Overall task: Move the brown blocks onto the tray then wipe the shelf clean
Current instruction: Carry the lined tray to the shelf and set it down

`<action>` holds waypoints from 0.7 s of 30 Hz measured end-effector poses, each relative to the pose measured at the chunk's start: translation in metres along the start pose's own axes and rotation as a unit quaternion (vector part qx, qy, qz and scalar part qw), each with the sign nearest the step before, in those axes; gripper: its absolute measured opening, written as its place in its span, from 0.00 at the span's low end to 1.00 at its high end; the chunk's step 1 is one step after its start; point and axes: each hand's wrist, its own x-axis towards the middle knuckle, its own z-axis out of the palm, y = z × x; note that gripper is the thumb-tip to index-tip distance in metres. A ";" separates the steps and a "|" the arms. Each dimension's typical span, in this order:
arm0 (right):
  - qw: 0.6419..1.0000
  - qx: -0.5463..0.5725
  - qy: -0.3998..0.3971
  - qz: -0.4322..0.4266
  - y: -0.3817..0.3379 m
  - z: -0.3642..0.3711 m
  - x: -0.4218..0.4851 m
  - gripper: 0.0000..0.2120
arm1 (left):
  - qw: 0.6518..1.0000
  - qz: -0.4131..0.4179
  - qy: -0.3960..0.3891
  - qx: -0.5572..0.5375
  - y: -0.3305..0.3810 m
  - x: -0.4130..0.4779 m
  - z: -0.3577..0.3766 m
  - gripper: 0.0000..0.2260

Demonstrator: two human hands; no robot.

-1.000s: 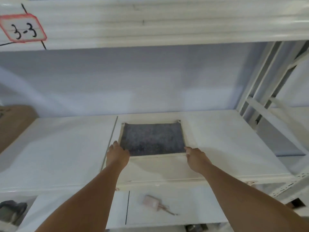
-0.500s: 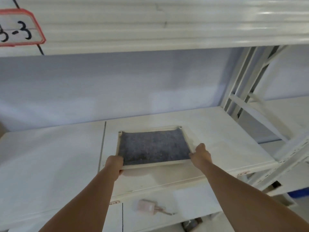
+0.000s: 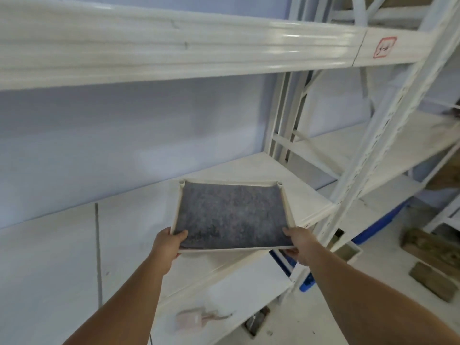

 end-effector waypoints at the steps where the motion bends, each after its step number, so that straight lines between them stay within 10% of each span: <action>1: 1.000 0.007 0.008 -0.006 0.002 -0.011 -0.002 0.10 | 0.999 0.019 -0.015 0.031 0.000 -0.003 0.010 0.17; 21: 0.944 -0.087 0.302 -0.095 0.042 -0.259 -0.031 0.16 | 0.943 0.169 -0.190 0.213 0.026 -0.097 0.224 0.19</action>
